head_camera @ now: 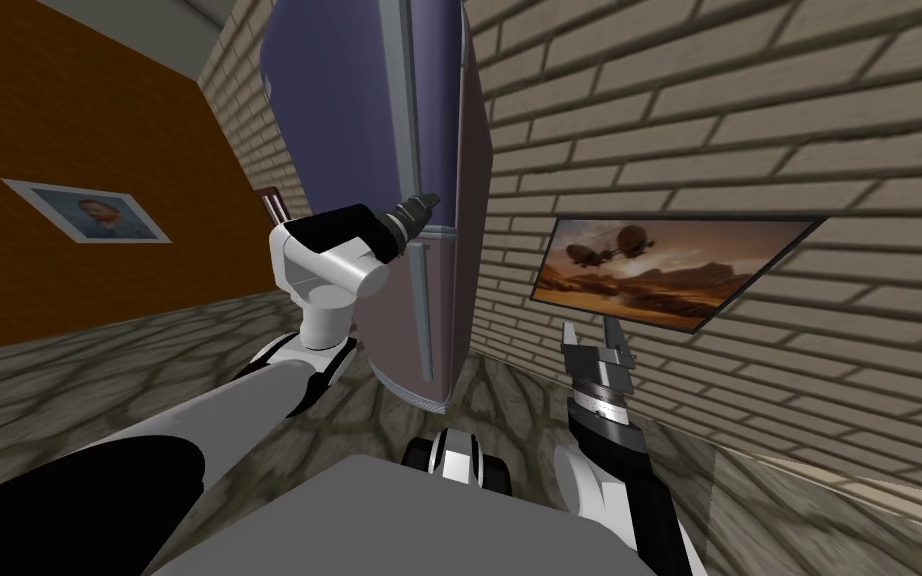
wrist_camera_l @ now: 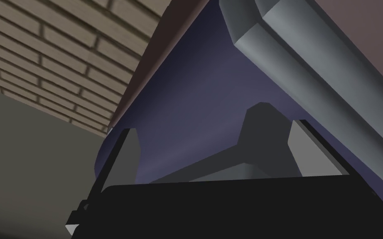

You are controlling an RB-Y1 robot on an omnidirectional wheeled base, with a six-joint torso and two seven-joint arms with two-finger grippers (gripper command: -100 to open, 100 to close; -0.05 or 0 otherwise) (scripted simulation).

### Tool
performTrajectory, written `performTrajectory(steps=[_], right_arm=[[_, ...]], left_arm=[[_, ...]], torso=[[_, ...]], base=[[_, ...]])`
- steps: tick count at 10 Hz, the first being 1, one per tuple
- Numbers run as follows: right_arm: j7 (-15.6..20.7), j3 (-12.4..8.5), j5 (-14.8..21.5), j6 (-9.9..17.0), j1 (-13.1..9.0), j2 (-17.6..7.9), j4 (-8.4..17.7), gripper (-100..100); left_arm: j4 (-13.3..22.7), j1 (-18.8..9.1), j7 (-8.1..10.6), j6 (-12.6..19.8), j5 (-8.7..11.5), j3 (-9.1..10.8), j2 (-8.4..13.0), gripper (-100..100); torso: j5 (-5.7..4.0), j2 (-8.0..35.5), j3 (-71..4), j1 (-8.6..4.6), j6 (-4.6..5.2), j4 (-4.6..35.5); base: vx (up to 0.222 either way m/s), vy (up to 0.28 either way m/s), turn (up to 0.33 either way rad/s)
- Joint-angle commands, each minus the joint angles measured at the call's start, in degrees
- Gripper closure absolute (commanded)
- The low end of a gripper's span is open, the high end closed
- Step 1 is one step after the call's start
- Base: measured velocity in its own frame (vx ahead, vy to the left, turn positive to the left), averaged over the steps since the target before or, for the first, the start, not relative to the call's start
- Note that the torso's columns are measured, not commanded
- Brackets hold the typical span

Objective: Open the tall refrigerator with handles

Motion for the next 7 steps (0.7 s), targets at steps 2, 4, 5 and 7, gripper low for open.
performTrajectory(steps=[2, 4, 5, 7], right_arm=[[0.00, 0.00, 0.00, 0.00, 0.00, 0.00, 0.00, 0], [0.00, 0.00, 0.00, 0.00, 0.00, 0.00, 0.00, 0], [0.00, 0.00, 0.00, 0.00, 0.00, 0.00, 0.00, 0], [0.00, 0.00, 0.00, 0.00, 0.00, 0.00, 0.00, 0]], left_arm=[[1.23, -3.60, -1.06, 5.12, 3.24, -0.32, 2.94, -100], [2.44, -6.47, -1.87, 8.89, 5.86, -0.58, 5.27, -100], [3.11, -7.88, -2.26, 10.71, 7.16, -0.71, 6.42, -100], [4.54, -10.60, -3.02, 14.28, 9.70, -0.97, 8.64, -100]], torso=[[-0.06, 0.04, -0.02, -0.03, 0.02, 0.11], [-0.05, 0.04, -0.03, 0.00, -0.02, 0.14], [-0.07, 0.04, -0.07, 0.01, -0.01, 0.20], [-0.10, 0.02, -0.13, 0.06, -0.03, 0.30]], base=[[-0.022, 0.010, -0.039], [-0.014, 0.003, -0.044], [-0.023, 0.007, -0.051], [-0.025, 0.011, -0.059]])
